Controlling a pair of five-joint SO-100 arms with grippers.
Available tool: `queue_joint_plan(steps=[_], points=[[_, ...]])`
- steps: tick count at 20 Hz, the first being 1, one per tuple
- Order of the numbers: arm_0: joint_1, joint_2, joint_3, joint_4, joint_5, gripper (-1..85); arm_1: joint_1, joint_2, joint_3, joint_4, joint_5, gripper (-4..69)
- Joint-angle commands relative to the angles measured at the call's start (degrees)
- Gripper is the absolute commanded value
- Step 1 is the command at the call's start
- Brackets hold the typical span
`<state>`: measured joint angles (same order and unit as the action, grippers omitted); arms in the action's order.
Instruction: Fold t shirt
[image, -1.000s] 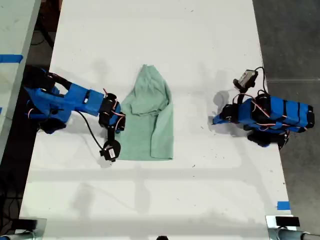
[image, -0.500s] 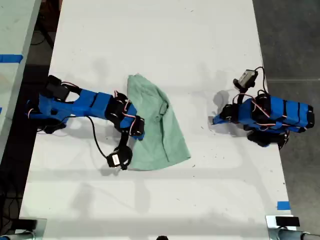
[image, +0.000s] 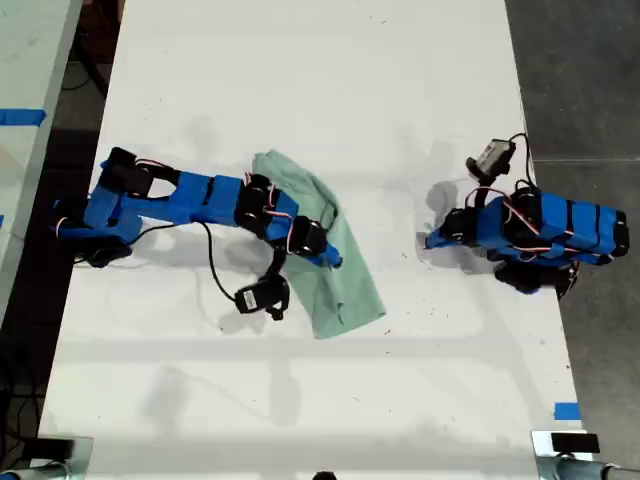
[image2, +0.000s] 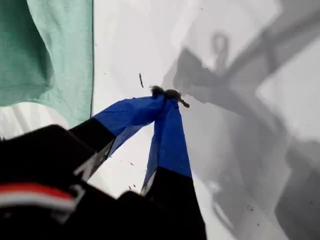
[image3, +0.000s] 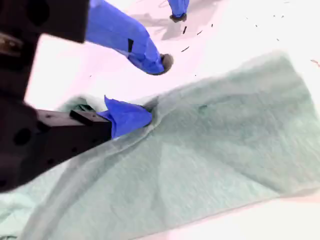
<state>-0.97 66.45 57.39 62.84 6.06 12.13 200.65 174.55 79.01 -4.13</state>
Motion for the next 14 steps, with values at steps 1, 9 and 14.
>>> queue_joint_plan(steps=[1, 9, 14], points=[[-1.8, 1.3, -2.2, -0.5, -3.3, 13.2, -0.7, 0.4, 0.6, -1.4, -1.0, -2.5], [2.5, 29.0, 5.4, 6.6, 3.2, -0.1, -0.7, 0.4, 0.6, -1.5, -1.1, -2.5], [-4.9, 70.1, 56.8, -6.9, 5.9, -0.1, -0.7, 0.4, 0.6, -1.5, -1.1, -2.5]])
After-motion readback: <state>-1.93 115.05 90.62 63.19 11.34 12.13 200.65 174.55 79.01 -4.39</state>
